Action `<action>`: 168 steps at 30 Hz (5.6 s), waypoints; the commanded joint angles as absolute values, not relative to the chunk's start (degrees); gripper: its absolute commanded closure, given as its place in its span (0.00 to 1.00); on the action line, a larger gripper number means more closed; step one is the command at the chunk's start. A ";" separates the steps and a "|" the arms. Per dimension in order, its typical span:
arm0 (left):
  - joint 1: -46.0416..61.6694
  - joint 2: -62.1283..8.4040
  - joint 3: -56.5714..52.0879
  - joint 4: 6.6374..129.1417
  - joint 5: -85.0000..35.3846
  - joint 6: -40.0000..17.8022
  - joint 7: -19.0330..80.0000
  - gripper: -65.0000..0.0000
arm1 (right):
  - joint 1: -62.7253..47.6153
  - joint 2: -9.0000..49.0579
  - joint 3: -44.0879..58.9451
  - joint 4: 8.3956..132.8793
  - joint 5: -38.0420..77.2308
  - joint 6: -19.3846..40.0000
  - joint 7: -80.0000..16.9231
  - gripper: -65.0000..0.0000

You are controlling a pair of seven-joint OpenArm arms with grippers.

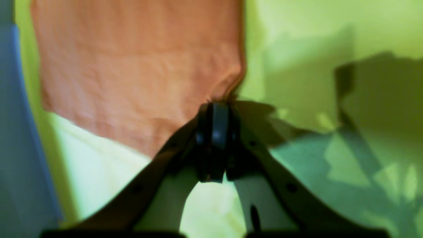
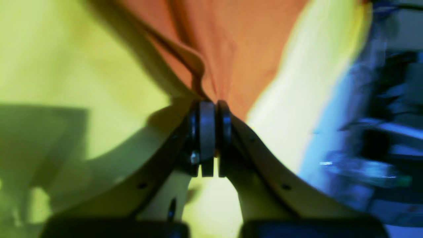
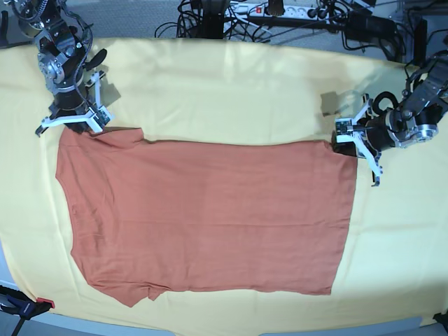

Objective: Fold the T-shirt properly
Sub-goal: 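Move both grippers down to the shirt's collar-edge corners, then grasp the shirt's collar-edge corners with both grippers and pull them outward, then hold the corners and drag the shirt toward the robot with both grippers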

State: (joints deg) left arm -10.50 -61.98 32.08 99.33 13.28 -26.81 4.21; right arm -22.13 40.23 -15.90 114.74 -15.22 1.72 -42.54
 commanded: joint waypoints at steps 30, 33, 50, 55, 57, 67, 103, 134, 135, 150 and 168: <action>1.58 -82.96 31.29 116.97 -3.51 -40.00 3.51 1.00 | -54.06 45.76 -14.87 130.26 -22.96 1.10 -49.39 1.00; 3.18 -84.18 31.29 117.56 -3.27 -40.00 3.53 1.00 | -55.09 45.76 -14.85 130.26 -24.62 1.04 -49.60 1.00; -2.98 -78.94 31.27 117.64 -0.08 -40.00 3.51 1.00 | -52.97 45.74 -7.11 130.23 -20.97 1.52 -29.47 1.00; -7.31 -74.19 31.27 117.30 -0.05 -40.00 5.06 1.00 | -45.50 45.71 -7.11 128.68 -13.41 5.30 -29.50 1.00; -8.25 -72.42 31.27 116.16 -0.05 -40.00 6.96 1.00 | -42.44 45.74 -7.11 127.09 -11.20 5.65 -29.52 1.00; -11.33 -64.97 31.20 103.09 3.07 -30.59 7.79 1.00 | -31.20 45.17 -7.11 114.17 -4.23 10.26 -26.98 1.00; -11.31 -63.02 31.05 100.88 -4.10 -17.17 19.66 0.42 | -21.76 44.60 -7.09 110.59 -6.31 -4.56 -35.90 0.44; -5.26 -70.48 31.07 107.46 4.12 -37.60 16.32 0.42 | -27.77 46.52 -7.03 106.32 -1.28 18.61 -37.12 0.78; -5.28 -70.48 31.07 107.46 4.10 -37.45 16.32 0.42 | -27.75 46.52 -7.03 106.32 -1.28 18.59 -37.12 0.78; -5.28 -67.33 31.07 98.94 9.87 -37.47 5.37 0.42 | -27.59 46.52 -7.03 106.34 1.52 17.80 -37.06 0.67; -6.28 -65.89 31.07 100.49 6.55 -36.75 6.68 0.37 | -27.59 46.52 -7.03 106.39 1.50 17.76 -37.12 0.67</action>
State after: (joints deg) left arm -5.74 -64.88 31.18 100.05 6.83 -36.71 6.90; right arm -27.44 45.67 -7.27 106.37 0.93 16.99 -36.21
